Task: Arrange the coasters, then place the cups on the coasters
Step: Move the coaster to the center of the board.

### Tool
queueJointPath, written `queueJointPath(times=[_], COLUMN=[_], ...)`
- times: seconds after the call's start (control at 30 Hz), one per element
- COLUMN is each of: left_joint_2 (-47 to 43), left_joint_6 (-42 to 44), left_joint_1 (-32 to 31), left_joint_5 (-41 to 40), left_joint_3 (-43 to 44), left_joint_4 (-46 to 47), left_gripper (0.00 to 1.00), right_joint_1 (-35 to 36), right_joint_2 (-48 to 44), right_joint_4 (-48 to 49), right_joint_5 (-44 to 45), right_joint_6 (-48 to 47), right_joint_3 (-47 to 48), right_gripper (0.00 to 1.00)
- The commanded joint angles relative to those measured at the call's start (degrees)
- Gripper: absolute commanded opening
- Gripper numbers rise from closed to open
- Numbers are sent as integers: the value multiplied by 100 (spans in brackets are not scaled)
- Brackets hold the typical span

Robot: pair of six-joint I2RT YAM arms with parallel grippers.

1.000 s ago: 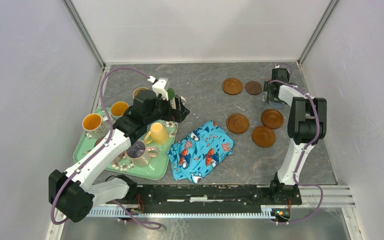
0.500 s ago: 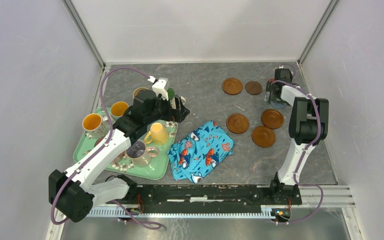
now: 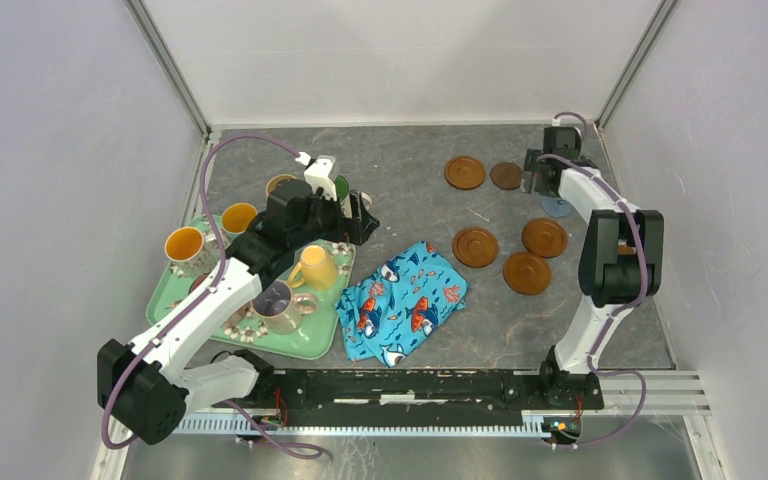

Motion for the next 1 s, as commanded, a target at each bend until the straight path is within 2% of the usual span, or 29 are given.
queueJointPath(times=[0.0,0.27,0.47,0.7,0.97], left_joint_2=[-110,-102,-118,-109,-135], left_joint_6=[307,365,404,421,445], left_joint_1=[11,16,20,19,11], left_joint_5=[-67,-232,-408,-438,-523], left_joint_3=[3,-6,-32,-32,-59], left_joint_4=[168,146,123,118,123], left_gripper=[100,100,100,100,100], right_joint_1=[588,1525,2177,2424,2417], right_joint_2=[-752,-1857,-2393,-2607,-2648], right_joint_4=[129,809,1064,1286,1284], right_joint_5=[-120,-591,-441,-275,-244], right_joint_6=[156,468,578,609,613], right_joint_3=[-313,-2251,-3344,-3825,-3546], right_gripper=[98,98,98,98,98])
